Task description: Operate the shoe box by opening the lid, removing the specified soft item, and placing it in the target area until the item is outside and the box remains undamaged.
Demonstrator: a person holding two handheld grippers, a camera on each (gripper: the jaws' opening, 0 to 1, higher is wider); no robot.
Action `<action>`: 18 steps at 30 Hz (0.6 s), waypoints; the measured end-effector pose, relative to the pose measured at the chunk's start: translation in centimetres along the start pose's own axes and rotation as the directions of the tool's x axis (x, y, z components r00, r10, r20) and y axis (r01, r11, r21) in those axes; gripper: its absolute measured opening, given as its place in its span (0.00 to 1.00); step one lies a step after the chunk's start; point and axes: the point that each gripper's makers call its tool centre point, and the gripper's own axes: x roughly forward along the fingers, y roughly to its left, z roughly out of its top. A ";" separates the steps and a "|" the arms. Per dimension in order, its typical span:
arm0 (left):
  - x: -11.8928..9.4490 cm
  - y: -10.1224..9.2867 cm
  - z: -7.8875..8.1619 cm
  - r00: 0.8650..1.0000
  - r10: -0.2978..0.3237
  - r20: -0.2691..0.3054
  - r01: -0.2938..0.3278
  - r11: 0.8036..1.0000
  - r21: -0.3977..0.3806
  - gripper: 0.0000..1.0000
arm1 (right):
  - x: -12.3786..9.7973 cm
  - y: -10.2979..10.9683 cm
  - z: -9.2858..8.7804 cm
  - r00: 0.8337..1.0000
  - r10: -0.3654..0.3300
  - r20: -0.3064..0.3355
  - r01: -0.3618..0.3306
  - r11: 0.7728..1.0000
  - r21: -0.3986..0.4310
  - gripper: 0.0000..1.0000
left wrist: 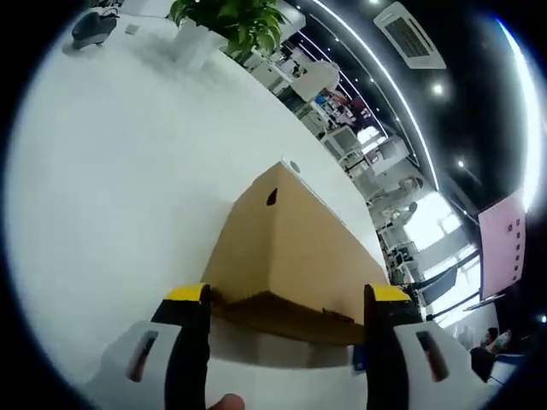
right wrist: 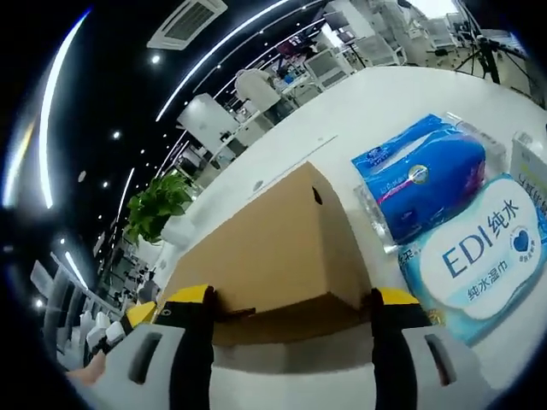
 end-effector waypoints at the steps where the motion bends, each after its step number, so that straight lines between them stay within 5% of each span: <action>1: 0.0 0.0 0.0 1.000 0.000 0.000 0.000 1.000 0.000 0.74 | 0.0 0.0 0.0 1.000 0.002 0.005 -0.002 1.000 0.000 0.75; 8: 0.3 0.3 -0.5 1.000 0.015 -0.013 -0.014 0.999 0.051 0.73 | 0.1 -0.1 0.0 1.000 0.004 0.016 -0.004 1.000 -0.007 0.74; 11: 0.3 0.6 -0.9 0.998 0.034 -0.044 -0.027 0.990 0.138 0.69 | 0.2 -0.2 0.0 1.000 0.002 0.020 -0.002 1.000 -0.016 0.72; 18: 0.5 0.8 -1.0 0.997 0.062 -0.040 -0.054 0.985 0.164 0.65 | 0.2 -0.2 -0.4 1.000 -0.019 0.014 0.020 0.997 -0.072 0.68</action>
